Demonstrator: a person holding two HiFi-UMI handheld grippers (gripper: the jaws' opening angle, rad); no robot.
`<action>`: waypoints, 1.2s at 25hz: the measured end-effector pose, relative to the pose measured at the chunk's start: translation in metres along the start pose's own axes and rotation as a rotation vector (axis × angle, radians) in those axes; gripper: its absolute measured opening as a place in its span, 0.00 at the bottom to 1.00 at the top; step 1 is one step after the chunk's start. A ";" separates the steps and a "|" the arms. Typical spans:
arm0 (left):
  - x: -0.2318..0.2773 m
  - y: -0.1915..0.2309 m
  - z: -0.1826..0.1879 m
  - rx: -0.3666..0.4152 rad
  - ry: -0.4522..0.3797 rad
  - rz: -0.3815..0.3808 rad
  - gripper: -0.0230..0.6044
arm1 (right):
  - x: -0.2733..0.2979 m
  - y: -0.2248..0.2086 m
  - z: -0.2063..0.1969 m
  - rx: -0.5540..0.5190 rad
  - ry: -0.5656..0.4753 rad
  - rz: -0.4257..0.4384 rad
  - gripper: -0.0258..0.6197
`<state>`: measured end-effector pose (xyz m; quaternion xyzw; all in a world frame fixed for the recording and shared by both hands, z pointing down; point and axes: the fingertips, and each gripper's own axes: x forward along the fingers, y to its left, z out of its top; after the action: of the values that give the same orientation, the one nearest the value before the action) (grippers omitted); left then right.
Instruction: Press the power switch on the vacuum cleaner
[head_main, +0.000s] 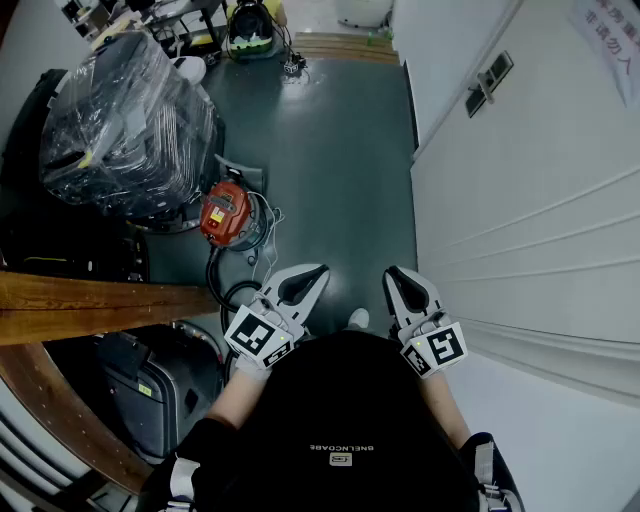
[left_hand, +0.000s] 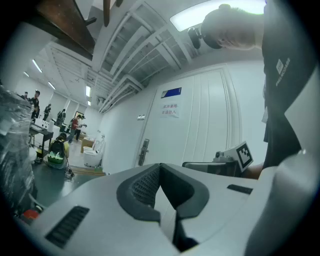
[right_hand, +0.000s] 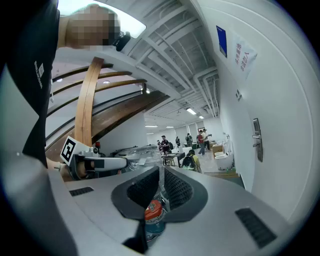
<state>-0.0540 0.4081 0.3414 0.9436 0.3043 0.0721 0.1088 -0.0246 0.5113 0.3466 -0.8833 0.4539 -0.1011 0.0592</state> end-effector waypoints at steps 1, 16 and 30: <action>0.002 -0.004 0.002 0.009 0.002 -0.005 0.06 | -0.003 -0.002 0.002 0.008 -0.002 0.005 0.12; 0.066 -0.037 0.001 0.021 0.033 0.037 0.06 | -0.031 -0.058 0.020 -0.009 -0.023 0.048 0.12; 0.097 -0.039 -0.017 0.001 0.076 0.106 0.06 | -0.021 -0.108 0.009 -0.001 0.029 0.083 0.12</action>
<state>-0.0008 0.4989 0.3549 0.9550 0.2577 0.1136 0.0928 0.0505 0.5914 0.3567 -0.8622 0.4910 -0.1109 0.0564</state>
